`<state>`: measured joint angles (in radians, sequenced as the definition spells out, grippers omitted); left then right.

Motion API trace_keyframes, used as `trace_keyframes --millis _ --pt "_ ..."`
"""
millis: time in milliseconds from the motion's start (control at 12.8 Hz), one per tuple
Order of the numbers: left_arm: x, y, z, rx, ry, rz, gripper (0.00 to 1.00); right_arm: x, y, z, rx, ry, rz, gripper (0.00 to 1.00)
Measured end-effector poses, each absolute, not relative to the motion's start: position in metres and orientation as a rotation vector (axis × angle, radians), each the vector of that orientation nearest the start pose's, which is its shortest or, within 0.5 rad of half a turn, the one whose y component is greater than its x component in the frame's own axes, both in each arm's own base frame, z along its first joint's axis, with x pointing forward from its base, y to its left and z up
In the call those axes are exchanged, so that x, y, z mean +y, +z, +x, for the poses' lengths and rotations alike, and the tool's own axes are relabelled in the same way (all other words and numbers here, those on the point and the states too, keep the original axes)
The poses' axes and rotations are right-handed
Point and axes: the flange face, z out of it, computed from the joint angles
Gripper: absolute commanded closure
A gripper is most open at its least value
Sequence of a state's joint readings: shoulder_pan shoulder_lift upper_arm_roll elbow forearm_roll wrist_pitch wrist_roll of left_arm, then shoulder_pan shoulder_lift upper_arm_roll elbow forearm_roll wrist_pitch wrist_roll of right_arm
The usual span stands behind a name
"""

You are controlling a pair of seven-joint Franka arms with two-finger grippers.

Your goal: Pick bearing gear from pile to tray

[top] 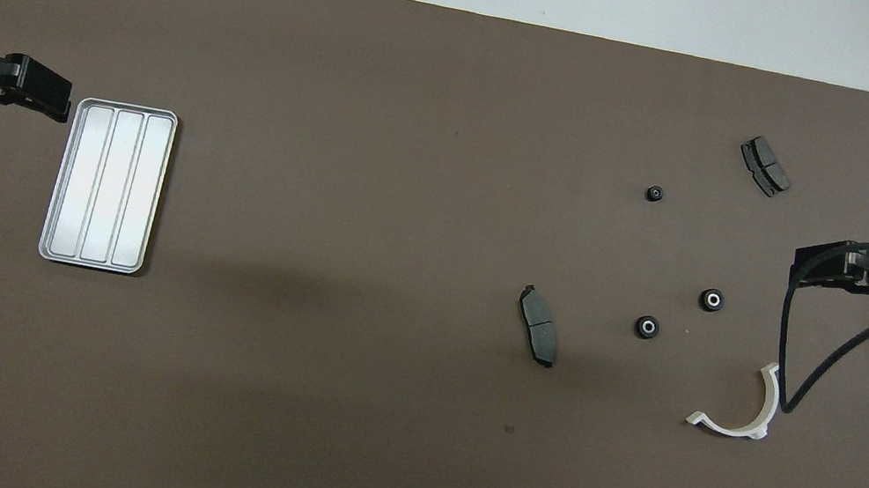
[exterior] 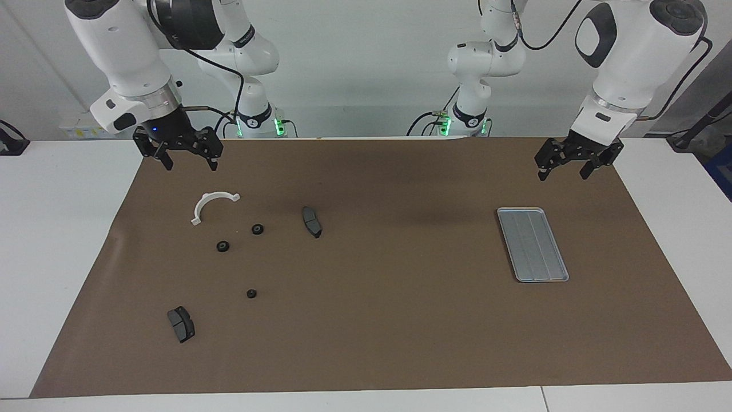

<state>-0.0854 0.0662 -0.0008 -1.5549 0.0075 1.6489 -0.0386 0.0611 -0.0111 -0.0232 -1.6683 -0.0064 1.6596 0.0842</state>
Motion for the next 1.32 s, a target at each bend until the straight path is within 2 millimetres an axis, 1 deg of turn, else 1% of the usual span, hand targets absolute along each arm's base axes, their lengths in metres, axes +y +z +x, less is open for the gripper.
trace_keyframes --millis 156,467,623,778,1012,1168,1323 --pt "-0.049 0.601 0.58 0.075 -0.044 -3.135 0.0 0.015 0.571 0.557 0.06 -0.034 -3.145 0.0" --pt "-0.049 0.601 0.58 0.075 -0.044 -3.135 0.0 0.004 0.511 0.556 -0.015 -0.058 -3.146 0.0" --pt "-0.049 0.601 0.58 0.075 -0.044 -3.135 0.0 -0.003 0.476 0.551 -0.081 -0.037 -3.146 0.0" --pt "-0.049 0.601 0.58 0.075 -0.044 -3.135 0.0 -0.009 0.435 0.545 -0.103 -0.034 -3.146 0.0" --pt "-0.049 0.601 0.58 0.075 -0.044 -3.135 0.0 -0.016 0.385 0.547 -0.123 -0.059 -3.147 0.0" --pt "-0.049 0.601 0.58 0.075 -0.044 -3.135 0.0 -0.02 0.359 0.549 -0.12 -0.074 -3.149 0.0" --pt "-0.049 0.601 0.58 0.075 -0.044 -3.135 0.0 -0.021 0.34 0.553 -0.124 -0.108 -3.151 0.0"
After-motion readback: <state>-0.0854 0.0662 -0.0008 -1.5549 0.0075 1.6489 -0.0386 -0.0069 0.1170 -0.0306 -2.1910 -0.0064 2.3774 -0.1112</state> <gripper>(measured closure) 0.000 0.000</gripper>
